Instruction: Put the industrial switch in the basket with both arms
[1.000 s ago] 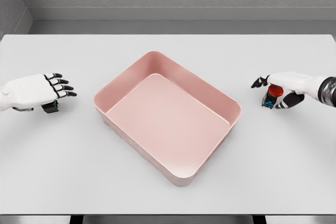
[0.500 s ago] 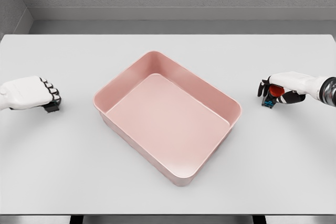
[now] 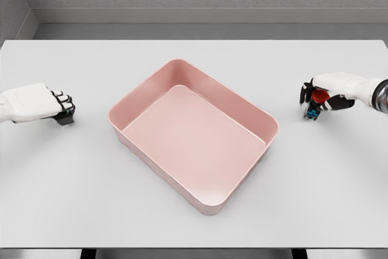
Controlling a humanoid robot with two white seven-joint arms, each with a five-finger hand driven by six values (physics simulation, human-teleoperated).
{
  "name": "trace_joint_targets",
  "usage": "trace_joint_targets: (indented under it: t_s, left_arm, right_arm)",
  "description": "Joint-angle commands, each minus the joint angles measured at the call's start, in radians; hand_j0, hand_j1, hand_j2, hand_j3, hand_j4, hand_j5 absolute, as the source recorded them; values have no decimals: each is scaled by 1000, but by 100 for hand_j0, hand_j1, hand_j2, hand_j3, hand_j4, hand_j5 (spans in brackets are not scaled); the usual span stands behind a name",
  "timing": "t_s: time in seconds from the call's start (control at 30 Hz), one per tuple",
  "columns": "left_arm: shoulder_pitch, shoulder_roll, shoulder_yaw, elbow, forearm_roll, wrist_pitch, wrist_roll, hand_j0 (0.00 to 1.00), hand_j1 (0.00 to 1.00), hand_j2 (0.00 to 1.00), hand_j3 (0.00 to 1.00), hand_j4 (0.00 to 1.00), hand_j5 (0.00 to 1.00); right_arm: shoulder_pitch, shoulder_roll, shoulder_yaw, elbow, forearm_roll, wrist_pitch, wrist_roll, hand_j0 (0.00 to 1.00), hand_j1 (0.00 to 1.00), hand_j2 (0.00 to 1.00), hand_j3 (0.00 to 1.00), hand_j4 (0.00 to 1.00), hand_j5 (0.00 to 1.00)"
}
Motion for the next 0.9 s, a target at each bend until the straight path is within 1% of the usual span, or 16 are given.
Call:
trace_joint_targets:
  t_s: [0.0,0.03,0.07,0.17,0.2,0.3,0.33,0.4,0.47,0.5,0.57,0.67,0.8,0.87]
  left_arm:
    - [0,3,19,1,46,3,0,16,16,16,16,16,16]
    - [-2,3,22,0,59,3,0,16,16,16,16,16,16]
    - [-2,1,40,0,79,3,0,16,16,16,16,16,16]
    - [-3,1,72,4,161,3,0,18,18,18,18,18,18]
    - [-3,1,92,6,168,3,2,18,18,18,18,18,18]
    - [-5,-2,112,47,263,3,2,19,19,19,19,19,19]
    - [-9,-2,114,56,310,3,2,19,19,19,19,19,19]
    - [-8,-2,125,58,376,3,2,19,19,19,19,19,19]
    - [-8,-5,120,52,428,3,5,19,19,19,19,19,19]
    - [-9,-32,115,44,431,3,5,19,19,19,19,19,19]
    - [-9,-58,112,27,433,3,5,19,19,19,19,19,19]
    - [-12,-77,108,-33,431,3,5,19,19,19,19,19,19]
    - [-17,-111,100,-129,428,3,3,19,19,19,19,19,19]
    - [-20,-131,98,-146,421,3,3,19,19,19,19,19,19]
  right_arm:
    - [0,-1,-2,-3,0,-1,0,47,47,47,47,47,47]
    - [-6,-1,-2,-3,-2,-1,0,47,47,47,47,47,47]
    - [-11,-1,-2,-3,0,-2,0,47,47,47,47,47,47]
    - [-23,-1,-2,-23,-2,-1,0,46,46,46,46,46,46]
    - [-23,-1,-3,-26,0,-1,0,46,46,46,46,46,46]
    - [-31,-3,-3,-52,-2,-1,0,46,46,46,46,46,46]
    - [-37,-3,-3,-59,-2,1,0,46,46,46,46,46,46]
    - [-48,-3,-3,-63,-2,-1,0,46,46,46,46,46,46]
    - [-61,-3,-3,-75,-2,-2,0,46,46,46,46,46,46]
    - [-64,-3,-3,-84,-2,-2,0,46,46,46,46,46,46]
    - [-74,-3,-3,-90,-2,-5,0,46,46,46,46,46,46]
    - [-74,-10,-26,-116,-3,-11,0,46,46,46,46,46,46]
    - [-83,-4,-28,-116,-3,-17,0,46,46,46,46,46,46]
    - [-89,2,-28,-116,-3,-19,0,46,46,46,46,46,46]
